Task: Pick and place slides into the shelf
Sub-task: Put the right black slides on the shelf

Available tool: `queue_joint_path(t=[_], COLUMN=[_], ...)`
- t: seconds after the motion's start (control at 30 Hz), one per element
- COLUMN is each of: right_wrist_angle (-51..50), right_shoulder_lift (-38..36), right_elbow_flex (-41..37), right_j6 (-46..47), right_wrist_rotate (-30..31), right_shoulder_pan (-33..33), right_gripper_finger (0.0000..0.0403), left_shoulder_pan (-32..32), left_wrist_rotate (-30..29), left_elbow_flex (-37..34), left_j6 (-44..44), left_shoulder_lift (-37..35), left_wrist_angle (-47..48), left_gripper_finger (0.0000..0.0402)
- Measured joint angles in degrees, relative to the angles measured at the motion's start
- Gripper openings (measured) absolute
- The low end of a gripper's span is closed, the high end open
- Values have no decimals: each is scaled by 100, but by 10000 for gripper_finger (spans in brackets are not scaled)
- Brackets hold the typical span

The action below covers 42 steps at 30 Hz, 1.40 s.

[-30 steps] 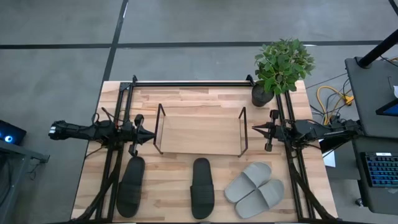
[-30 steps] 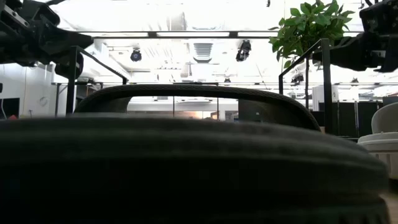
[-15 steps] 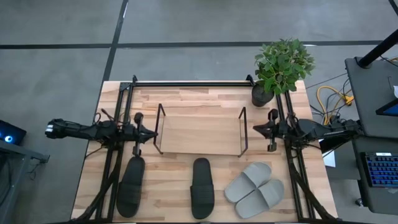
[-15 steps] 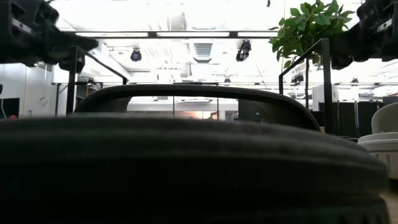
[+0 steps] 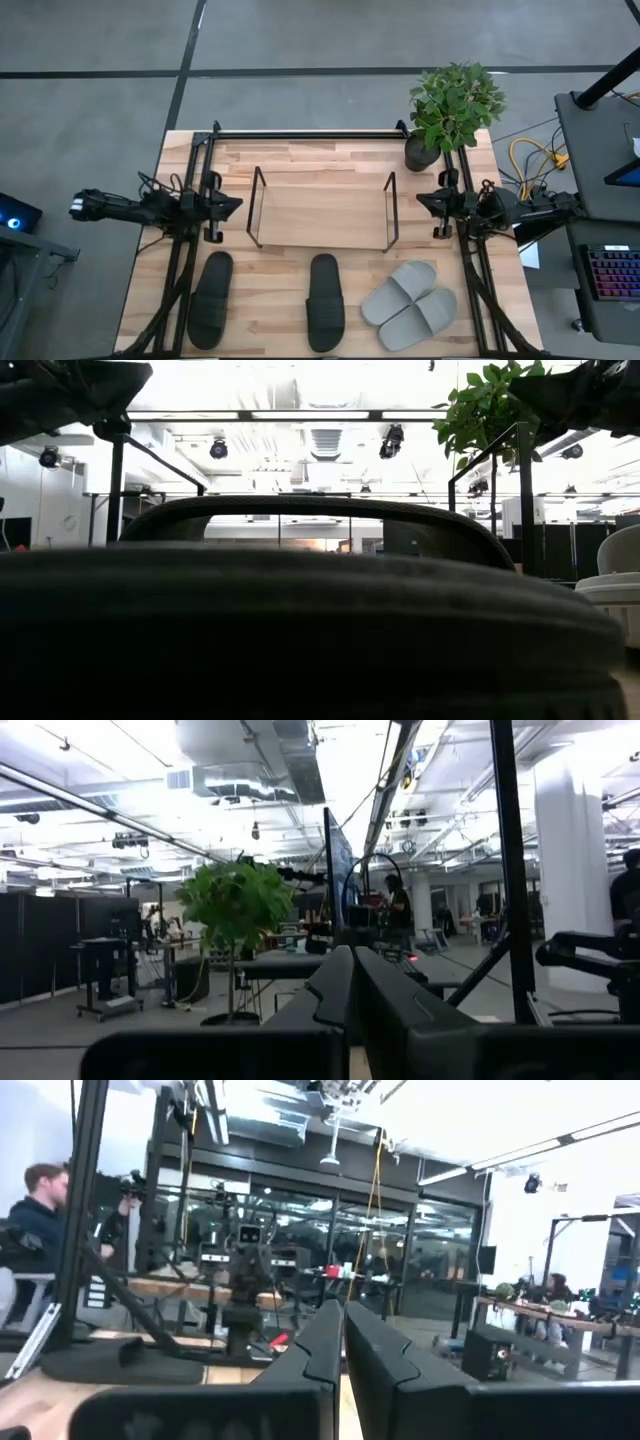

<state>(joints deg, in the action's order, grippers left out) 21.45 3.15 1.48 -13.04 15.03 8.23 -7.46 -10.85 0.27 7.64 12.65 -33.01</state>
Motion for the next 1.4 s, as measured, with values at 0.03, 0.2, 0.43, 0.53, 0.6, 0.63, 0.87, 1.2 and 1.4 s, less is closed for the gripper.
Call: queue_joint_path(t=[0.03,0.2,0.43,0.53,0.6,0.63,0.87,1.2,1.4], right_wrist_angle=[-1,307,585,-57,-267,-286,-608,-1870,-1974], right_shoulder_lift=[3,6,54,309,637,838,2259,3914,4579], right_elbow_flex=[0,0,396,638,817,919,1912,3148,3499], right_j6=[169,680,1010,1029,1130,1154,1133,1012,800], right_wrist_rotate=[0,-517,-2404,-2409,-2422,-2420,-2423,-2343,-1561], right_shoulder_pan=[0,0,2,2,7,7,79,660,1106], right_gripper_finger=[9,9,47,72,89,97,126,122,111], left_shoulder_pan=[0,0,-4,-9,-9,-9,-4,-4,-4], left_wrist_rotate=[2,6,1055,1473,1490,1478,1422,1481,1480], left_elbow_flex=[0,0,189,360,443,469,564,629,632], left_j6=[-85,-237,-275,-283,-283,-279,-278,-282,-282], left_shoulder_lift=[57,382,859,1104,1279,1380,2004,2264,2217], left_wrist_angle=[-1,-212,-404,-437,-543,-689,-1970,-1993,-2010], left_gripper_finger=[0,0,13,38,56,64,89,89,89])
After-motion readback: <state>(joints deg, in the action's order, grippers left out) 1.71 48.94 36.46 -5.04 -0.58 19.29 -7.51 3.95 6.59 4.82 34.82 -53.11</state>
